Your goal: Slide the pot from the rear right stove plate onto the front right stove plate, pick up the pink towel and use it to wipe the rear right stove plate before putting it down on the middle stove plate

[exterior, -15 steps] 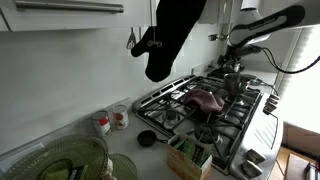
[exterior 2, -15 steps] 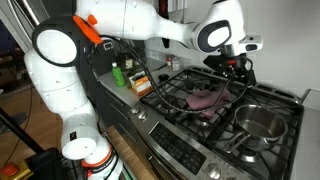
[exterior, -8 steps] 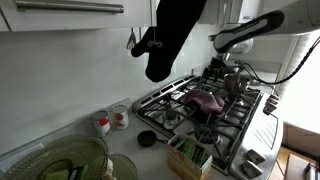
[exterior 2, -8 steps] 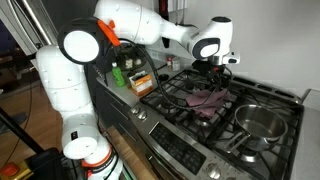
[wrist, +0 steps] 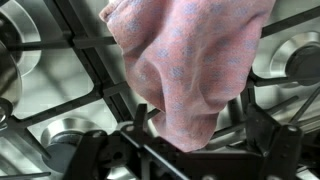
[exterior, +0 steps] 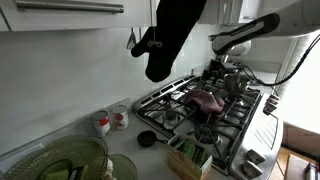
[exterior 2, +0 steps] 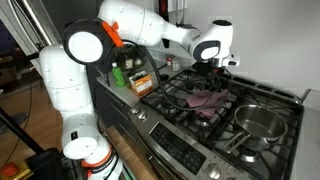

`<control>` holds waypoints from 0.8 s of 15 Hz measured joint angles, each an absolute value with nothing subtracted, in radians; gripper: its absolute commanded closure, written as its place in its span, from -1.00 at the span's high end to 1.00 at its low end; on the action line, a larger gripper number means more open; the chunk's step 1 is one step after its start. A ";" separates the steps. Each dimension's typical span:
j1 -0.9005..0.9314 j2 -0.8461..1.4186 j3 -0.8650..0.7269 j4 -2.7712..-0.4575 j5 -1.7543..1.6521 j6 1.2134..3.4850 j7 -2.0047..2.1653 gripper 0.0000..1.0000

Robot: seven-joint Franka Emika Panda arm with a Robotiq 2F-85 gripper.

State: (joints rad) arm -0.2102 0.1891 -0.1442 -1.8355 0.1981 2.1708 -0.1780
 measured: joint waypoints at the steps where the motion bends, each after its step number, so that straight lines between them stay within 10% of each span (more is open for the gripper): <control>1: -0.208 0.197 -0.144 -1.836 0.195 2.172 -0.174 1.00; 4: -0.204 0.233 -0.140 -1.836 0.194 2.180 -0.172 0.99; 12: -0.204 0.317 -0.130 -1.833 0.186 2.202 -0.173 -0.42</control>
State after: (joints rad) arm -0.2037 0.3171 -0.1296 -1.8325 0.1860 2.2022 -0.1726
